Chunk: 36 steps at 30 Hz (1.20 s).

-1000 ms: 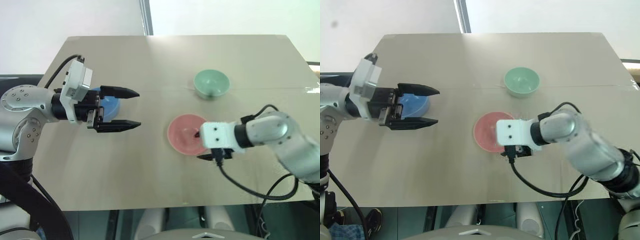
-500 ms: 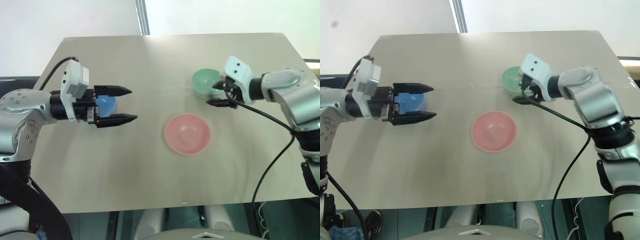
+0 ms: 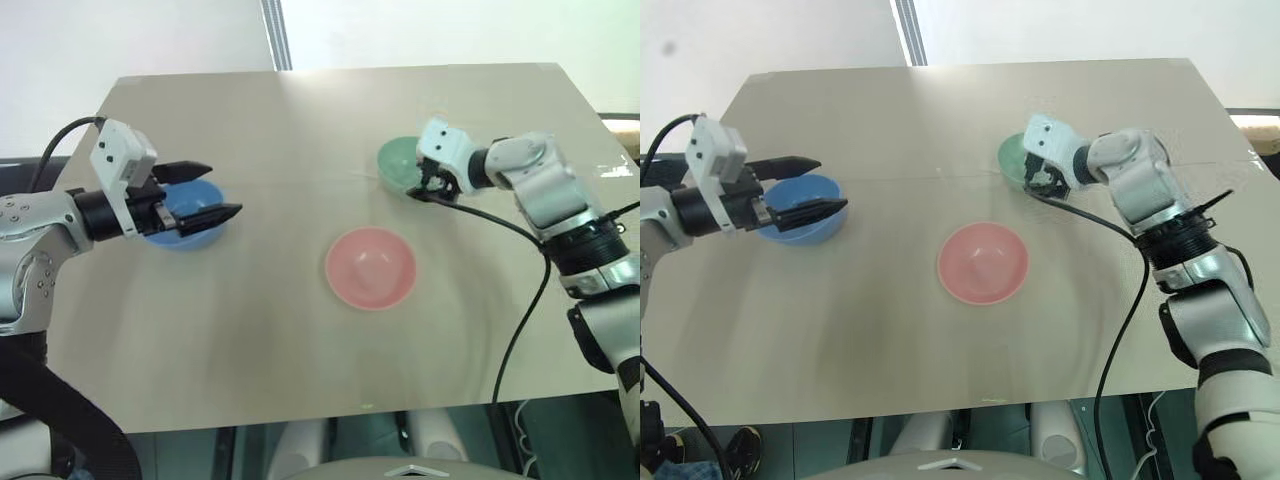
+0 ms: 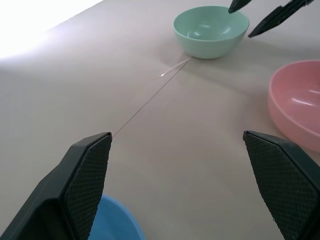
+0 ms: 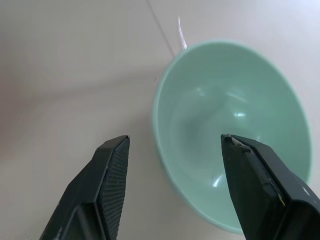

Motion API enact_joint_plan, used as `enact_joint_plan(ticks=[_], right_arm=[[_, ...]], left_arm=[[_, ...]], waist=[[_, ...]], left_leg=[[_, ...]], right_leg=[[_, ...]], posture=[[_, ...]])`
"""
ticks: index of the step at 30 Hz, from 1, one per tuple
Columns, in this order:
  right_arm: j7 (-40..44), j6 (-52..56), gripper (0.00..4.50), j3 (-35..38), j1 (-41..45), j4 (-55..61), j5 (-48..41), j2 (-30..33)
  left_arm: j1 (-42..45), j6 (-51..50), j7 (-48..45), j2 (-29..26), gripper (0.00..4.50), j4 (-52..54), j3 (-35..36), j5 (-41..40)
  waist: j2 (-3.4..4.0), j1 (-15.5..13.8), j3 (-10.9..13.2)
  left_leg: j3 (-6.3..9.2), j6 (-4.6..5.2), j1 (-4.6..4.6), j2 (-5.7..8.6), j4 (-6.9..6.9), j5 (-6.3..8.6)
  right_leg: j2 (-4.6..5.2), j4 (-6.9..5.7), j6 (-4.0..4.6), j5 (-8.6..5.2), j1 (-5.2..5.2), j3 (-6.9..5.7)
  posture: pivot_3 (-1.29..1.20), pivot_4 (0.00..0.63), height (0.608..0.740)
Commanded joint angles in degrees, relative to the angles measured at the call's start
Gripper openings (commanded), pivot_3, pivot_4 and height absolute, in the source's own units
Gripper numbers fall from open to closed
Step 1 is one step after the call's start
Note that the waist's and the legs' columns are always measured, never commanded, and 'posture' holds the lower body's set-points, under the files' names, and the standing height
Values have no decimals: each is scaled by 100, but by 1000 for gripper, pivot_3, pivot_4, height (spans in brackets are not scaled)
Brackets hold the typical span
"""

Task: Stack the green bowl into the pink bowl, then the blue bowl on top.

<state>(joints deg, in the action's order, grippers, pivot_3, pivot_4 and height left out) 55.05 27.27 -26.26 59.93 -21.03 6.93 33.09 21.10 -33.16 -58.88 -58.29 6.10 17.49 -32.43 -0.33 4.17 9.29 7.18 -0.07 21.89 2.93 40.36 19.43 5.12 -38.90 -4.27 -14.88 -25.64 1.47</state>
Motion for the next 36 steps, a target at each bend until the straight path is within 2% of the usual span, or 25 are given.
enact_joint_plan(ticks=[1, 6, 13, 17, 26, 30, 36], right_arm=[[14, -611, 3192, -230, 224, -450, 428, -154], [-168, -1400, 3192, -544, 369, -1443, 965, -507], [-52, -1938, 135, -477, 512, -1945, 1243, -610], [207, -2073, 135, -417, 441, -1351, 1334, -418], [2031, -967, 135, 2, -600, 3195, 703, 865], [2303, -435, 135, -39, -739, 4395, 504, 884], [2534, 164, 135, -248, -1084, 5452, 294, 961]], left_arm=[[90, 111, -12, -68, 4474, 23, 157, 17], [270, 222, -92, -30, 4474, -135, 16, 94], [318, 171, -209, 12, 4474, -38, 22, -42], [301, 197, -261, 15, 4474, -20, 13, -36], [387, 477, -690, 126, 4474, -184, -109, -46], [597, 630, -829, 214, 4474, -465, -332, 86], [924, 765, -1058, 260, 4474, -804, -601, 215]], waist=[[1, 4, 1], [0, 70, 0], [-1, 160, -2], [-1, 154, -2], [1, 115, -1], [2, 110, 0], [-2, 56, -3]], left_leg=[[0, 0, 0, 0, 0, 0], [0, -1, -2, 0, 1, -1], [1, -3, -4, 0, 2, -2], [3, -4, -3, -2, 2, -2], [17, -3, 9, -1, 2, -2], [15, -3, 6, 1, 6, -2], [19, -5, 3, 2, 25, -3]], right_leg=[[0, 0, 0, 0, 0, 0], [0, -1, 0, 0, 1, 0], [0, -5, 0, 0, 2, 1], [-2, -5, 0, 0, 1, 1], [1, -1, 0, 0, -4, -10], [0, -8, 0, 0, -1, -9], [-2, -27, 0, 0, 2, -9]], posture=[[0, 150, 740], [0, 150, 740], [0, 150, 740], [0, 150, 740], [0, 150, 740], [0, 150, 740], [0, 150, 740]])
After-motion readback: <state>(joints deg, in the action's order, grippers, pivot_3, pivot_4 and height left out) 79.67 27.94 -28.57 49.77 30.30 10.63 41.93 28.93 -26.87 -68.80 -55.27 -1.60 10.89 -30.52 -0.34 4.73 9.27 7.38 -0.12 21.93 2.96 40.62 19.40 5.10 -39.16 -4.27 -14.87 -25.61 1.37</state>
